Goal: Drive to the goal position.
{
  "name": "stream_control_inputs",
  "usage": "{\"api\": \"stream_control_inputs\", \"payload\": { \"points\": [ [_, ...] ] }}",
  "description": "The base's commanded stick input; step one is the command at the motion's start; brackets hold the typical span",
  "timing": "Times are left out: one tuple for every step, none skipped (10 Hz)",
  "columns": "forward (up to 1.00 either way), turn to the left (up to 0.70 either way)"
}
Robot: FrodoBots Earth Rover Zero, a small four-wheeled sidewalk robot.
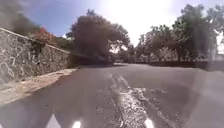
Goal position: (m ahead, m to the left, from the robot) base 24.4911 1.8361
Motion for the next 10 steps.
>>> {"api": "stream_control_inputs", "payload": {
  "points": [
    [0.39,0.0],
    [0.44,0.0],
    [0.49,0.0],
    [0.5,0.0],
    [0.5,0.0],
    [0.5,0.0],
    [0.0,0.0],
    [0.0,0.0],
    [0.0,0.0],
    [0.5,0.0]
  ]
}}
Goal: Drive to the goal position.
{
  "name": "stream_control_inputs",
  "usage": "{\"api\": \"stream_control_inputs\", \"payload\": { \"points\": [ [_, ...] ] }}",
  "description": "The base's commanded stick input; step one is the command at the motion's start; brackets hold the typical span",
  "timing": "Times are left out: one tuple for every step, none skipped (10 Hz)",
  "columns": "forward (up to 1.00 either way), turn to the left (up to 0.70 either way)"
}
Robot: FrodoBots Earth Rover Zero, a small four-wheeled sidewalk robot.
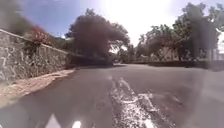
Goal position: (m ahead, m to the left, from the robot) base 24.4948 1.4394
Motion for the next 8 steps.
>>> {"api": "stream_control_inputs", "payload": {
  "points": [
    [0.5,0.0],
    [0.5,0.0],
    [0.5,0.0],
    [0.5,0.0],
    [0.5,0.0],
    [0.5,0.0],
    [0.5,0.0],
    [0.5,0.0]
  ]
}}
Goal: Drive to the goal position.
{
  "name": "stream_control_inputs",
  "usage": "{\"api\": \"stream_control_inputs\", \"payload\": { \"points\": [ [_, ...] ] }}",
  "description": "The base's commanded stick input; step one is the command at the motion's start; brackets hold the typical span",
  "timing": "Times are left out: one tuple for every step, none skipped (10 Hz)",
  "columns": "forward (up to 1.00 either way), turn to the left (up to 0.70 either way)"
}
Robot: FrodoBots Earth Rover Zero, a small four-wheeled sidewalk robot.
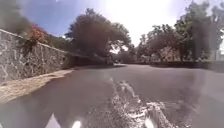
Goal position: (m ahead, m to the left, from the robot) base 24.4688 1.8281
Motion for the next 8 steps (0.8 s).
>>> {"api": "stream_control_inputs", "payload": {
  "points": [
    [0.5,0.0],
    [0.5,0.0],
    [0.5,0.0],
    [0.5,0.0],
    [0.5,0.0],
    [0.5,0.0],
    [0.5,0.0],
    [0.5,0.0]
  ]
}}
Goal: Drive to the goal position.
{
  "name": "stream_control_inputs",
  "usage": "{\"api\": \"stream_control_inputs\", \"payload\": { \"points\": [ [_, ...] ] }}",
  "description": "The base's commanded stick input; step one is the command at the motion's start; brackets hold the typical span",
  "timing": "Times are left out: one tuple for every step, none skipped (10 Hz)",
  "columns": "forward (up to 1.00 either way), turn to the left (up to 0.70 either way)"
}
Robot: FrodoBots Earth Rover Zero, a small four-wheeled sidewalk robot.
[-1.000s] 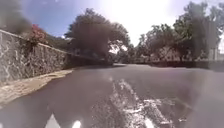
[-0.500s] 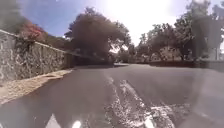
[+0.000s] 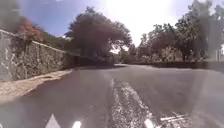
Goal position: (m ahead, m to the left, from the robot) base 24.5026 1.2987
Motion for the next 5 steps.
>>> {"api": "stream_control_inputs", "payload": {
  "points": [
    [0.5,0.0],
    [0.5,0.0],
    [0.5,0.0],
    [0.5,0.0],
    [0.06,0.0]
  ]
}}
